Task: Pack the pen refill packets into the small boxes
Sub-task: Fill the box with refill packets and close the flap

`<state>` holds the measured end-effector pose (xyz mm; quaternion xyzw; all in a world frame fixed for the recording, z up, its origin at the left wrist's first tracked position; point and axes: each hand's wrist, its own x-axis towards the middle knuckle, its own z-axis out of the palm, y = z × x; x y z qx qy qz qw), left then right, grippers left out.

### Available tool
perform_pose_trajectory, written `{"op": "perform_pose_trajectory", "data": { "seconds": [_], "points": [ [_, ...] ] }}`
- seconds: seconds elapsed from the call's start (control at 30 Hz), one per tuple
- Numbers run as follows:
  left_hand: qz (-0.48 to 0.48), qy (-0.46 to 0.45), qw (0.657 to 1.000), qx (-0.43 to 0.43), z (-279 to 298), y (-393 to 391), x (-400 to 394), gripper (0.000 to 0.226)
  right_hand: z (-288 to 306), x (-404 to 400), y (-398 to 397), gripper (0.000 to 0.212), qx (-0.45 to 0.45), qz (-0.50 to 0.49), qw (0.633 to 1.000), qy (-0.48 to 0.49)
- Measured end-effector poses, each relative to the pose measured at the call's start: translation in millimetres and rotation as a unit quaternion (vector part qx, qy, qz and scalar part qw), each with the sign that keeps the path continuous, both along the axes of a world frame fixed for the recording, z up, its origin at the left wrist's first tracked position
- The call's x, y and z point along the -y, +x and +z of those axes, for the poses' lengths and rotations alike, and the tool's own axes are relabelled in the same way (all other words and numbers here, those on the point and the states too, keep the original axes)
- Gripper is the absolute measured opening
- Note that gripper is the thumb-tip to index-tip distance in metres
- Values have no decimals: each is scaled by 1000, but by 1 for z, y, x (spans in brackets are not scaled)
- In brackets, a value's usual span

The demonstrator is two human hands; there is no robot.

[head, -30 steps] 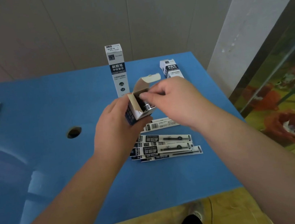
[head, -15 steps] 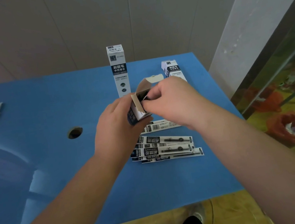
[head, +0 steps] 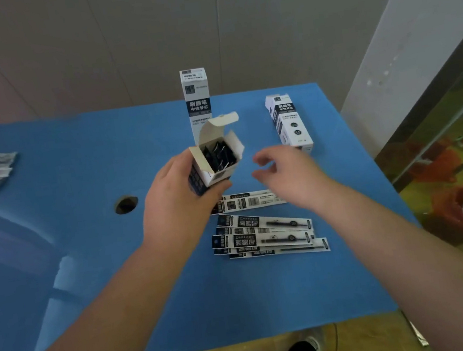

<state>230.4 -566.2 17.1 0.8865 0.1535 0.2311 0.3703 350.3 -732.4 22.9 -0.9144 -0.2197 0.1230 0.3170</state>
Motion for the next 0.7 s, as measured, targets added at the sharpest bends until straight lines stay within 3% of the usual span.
{"op": "perform_pose_trajectory", "data": {
  "seconds": [0.07,0.23,0.37,0.57,0.7],
  "points": [
    [4,-4,1000,-1,0,-1,-1,47,-24,-2,8,39,11,73,988,-135],
    [12,-6,1000,0,-1,-2,-5,47,-38,-23,20,48,40,157,949,-271],
    [22,-5,1000,0,0,-2,-7,45,-37,-29,26,45,21,160,945,-285],
    [26,-3,1000,0,1,-5,-7,46,-33,-32,29,22,-32,190,930,-312],
    [29,-4,1000,-1,1,-5,-9,46,-30,-33,27,21,-33,204,925,-320]
  ]
}}
